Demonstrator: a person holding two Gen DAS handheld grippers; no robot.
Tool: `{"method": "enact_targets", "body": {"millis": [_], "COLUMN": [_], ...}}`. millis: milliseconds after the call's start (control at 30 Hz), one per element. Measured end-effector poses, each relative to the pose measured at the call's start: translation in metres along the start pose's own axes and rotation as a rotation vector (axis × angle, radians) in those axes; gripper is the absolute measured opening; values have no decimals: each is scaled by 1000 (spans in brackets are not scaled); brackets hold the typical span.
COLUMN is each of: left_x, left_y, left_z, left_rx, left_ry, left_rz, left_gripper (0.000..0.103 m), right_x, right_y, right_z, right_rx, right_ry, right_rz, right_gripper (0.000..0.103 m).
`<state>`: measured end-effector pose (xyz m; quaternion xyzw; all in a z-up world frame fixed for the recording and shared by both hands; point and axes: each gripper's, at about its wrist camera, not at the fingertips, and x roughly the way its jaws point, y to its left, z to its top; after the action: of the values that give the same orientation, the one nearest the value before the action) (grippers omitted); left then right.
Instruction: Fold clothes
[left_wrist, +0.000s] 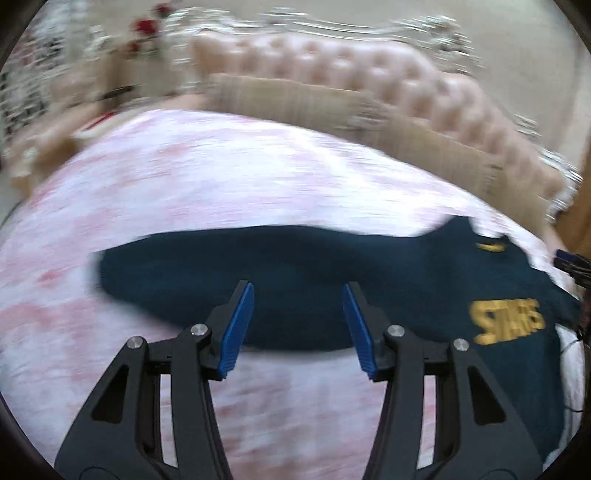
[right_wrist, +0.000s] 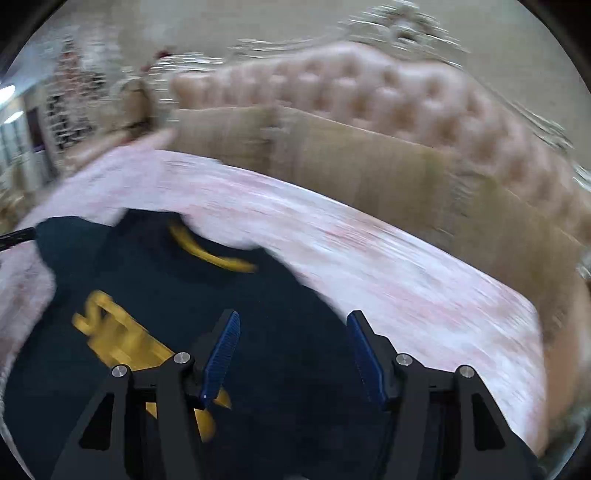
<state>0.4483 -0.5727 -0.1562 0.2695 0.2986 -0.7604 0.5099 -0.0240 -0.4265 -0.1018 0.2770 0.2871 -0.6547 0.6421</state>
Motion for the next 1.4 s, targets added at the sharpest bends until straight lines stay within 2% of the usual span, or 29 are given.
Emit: {"method": "enact_targets", "body": {"millis": [133, 233, 300, 367, 467, 567, 600, 633, 733, 1000, 1267, 1333, 1367, 1400], "left_x": [7, 13, 16, 20, 26, 44, 48, 51, 43, -3, -13, -11, -10, -9], "left_y": [41, 72, 92, 113, 144, 149, 149, 149, 146, 146, 152, 154, 154, 154], "left_z": [3, 5, 6, 7, 9, 16, 19, 21, 22, 18, 0, -5, -6, -8], "left_rx": [-56, -98, -126, -154, -196, -246, -247, -245, -214, -177, -202, -210, -211, -213], "left_ry": [13, 22, 29, 35, 44, 86, 102, 118, 96, 24, 26, 36, 40, 44], "left_rz": [-36, -63, -81, -99, -126, -248, -253, -253, -260, -218, -193, -195, -194, -194], "left_gripper": [54, 54, 54, 54, 54, 51, 45, 23, 15, 12, 12, 12, 12, 12], "right_x": [36, 70, 87, 98, 108, 120, 121, 122, 131, 130, 121, 124, 126, 128], "right_y": [79, 128, 145, 152, 152, 145, 143, 140, 138, 144, 170, 184, 188, 192], "right_z": [33, 49, 54, 55, 59, 61, 61, 62, 66, 74, 85, 89, 90, 92], "right_rx": [-112, -178, -189, -195, -159, -146, -142, -133, -123, -145, -228, -335, -389, -442], "right_ry": [-4, 38, 60, 64, 81, 102, 102, 101, 113, 81, 78, 38, 30, 24], "right_rz": [118, 147, 164, 127, 118, 98, 87, 78, 74, 53, 150, 93, 91, 91], "right_gripper": [61, 61, 61, 61, 61, 61, 61, 61, 61, 61, 61, 61, 63, 68]}}
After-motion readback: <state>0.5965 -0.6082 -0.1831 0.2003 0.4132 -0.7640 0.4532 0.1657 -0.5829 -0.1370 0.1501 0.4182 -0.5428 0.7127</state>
